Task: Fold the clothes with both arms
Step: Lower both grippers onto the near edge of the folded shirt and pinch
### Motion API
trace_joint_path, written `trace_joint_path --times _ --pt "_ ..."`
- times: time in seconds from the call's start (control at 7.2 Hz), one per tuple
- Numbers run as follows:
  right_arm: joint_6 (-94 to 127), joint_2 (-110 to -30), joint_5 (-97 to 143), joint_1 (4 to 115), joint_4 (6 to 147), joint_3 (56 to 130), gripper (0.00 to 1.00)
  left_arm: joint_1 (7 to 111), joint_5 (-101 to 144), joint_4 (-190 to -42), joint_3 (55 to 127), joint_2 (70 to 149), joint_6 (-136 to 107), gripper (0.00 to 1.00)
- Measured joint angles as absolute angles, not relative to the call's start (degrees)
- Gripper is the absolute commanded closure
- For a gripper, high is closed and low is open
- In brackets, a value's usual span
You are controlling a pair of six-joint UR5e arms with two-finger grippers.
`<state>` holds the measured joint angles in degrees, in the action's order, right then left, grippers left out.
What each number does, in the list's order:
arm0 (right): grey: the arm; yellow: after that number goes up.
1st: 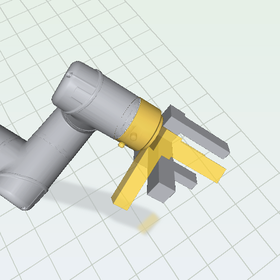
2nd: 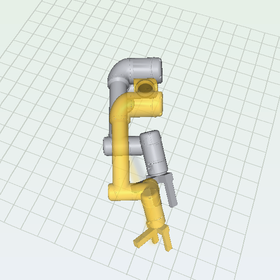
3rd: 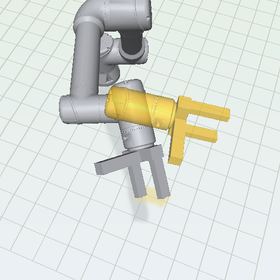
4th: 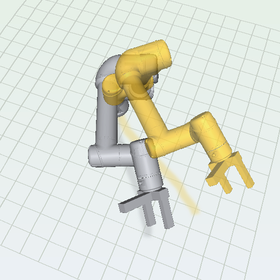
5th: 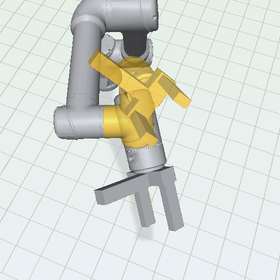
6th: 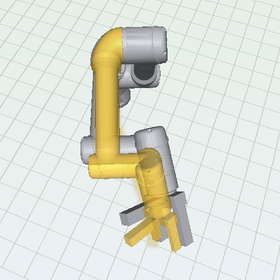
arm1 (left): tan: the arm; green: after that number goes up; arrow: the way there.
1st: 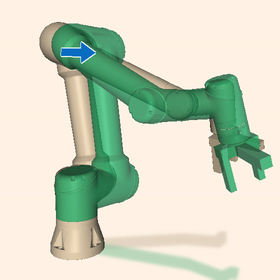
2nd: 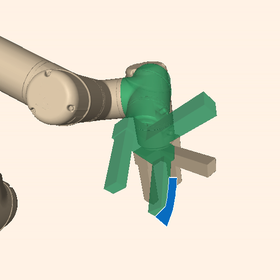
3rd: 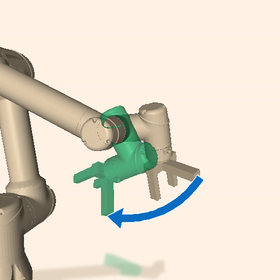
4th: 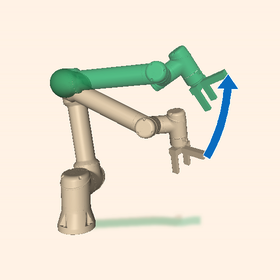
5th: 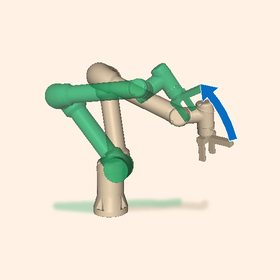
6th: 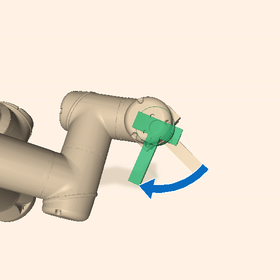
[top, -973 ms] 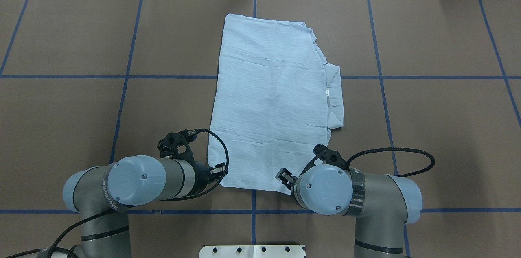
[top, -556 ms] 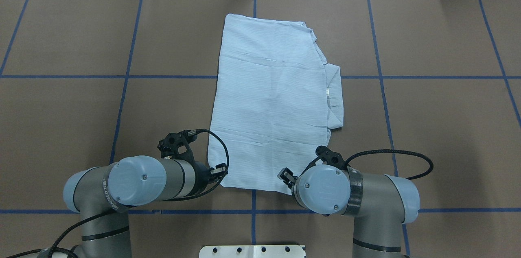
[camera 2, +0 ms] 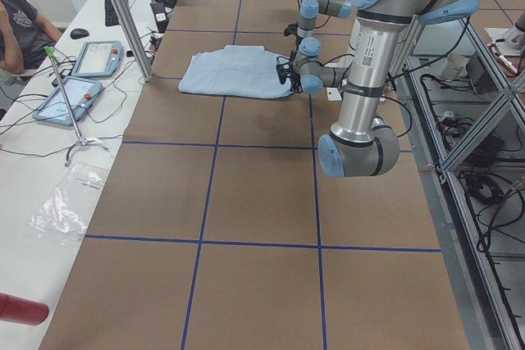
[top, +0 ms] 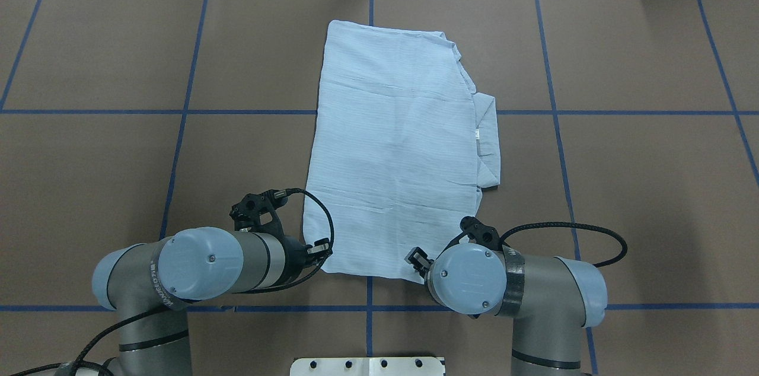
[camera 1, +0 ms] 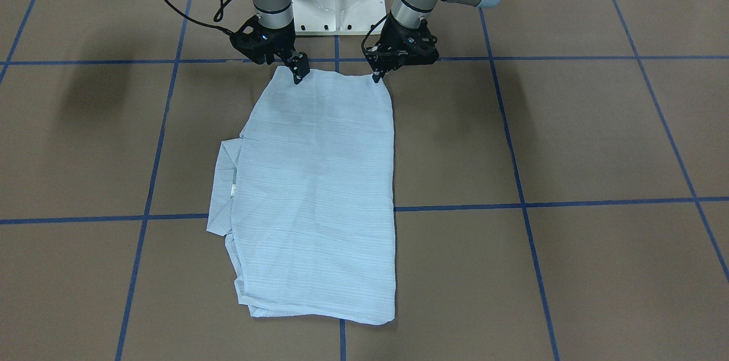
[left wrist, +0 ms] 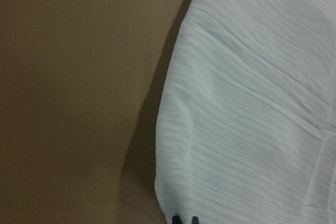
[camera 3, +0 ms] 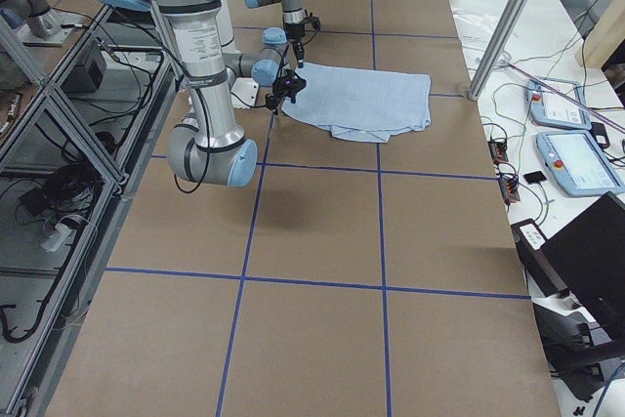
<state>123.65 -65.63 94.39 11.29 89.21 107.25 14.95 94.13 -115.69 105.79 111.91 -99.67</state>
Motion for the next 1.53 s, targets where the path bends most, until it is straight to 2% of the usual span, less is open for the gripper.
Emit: trace_joint_path --times 1.11,1.25,1.53 --pt "123.4 -64.9 94.3 10.6 89.2 106.0 0.01 14.9 94.0 -115.5 105.5 112.0 -99.7 1.0" --pt "123.4 -64.8 94.3 10.6 89.2 105.9 0.11 14.9 94.0 -115.5 105.5 112.0 -99.7 1.0" --pt "123.6 -64.7 94.4 10.6 89.1 106.0 0.59 14.9 94.0 -115.4 105.5 112.0 -99.7 1.0"
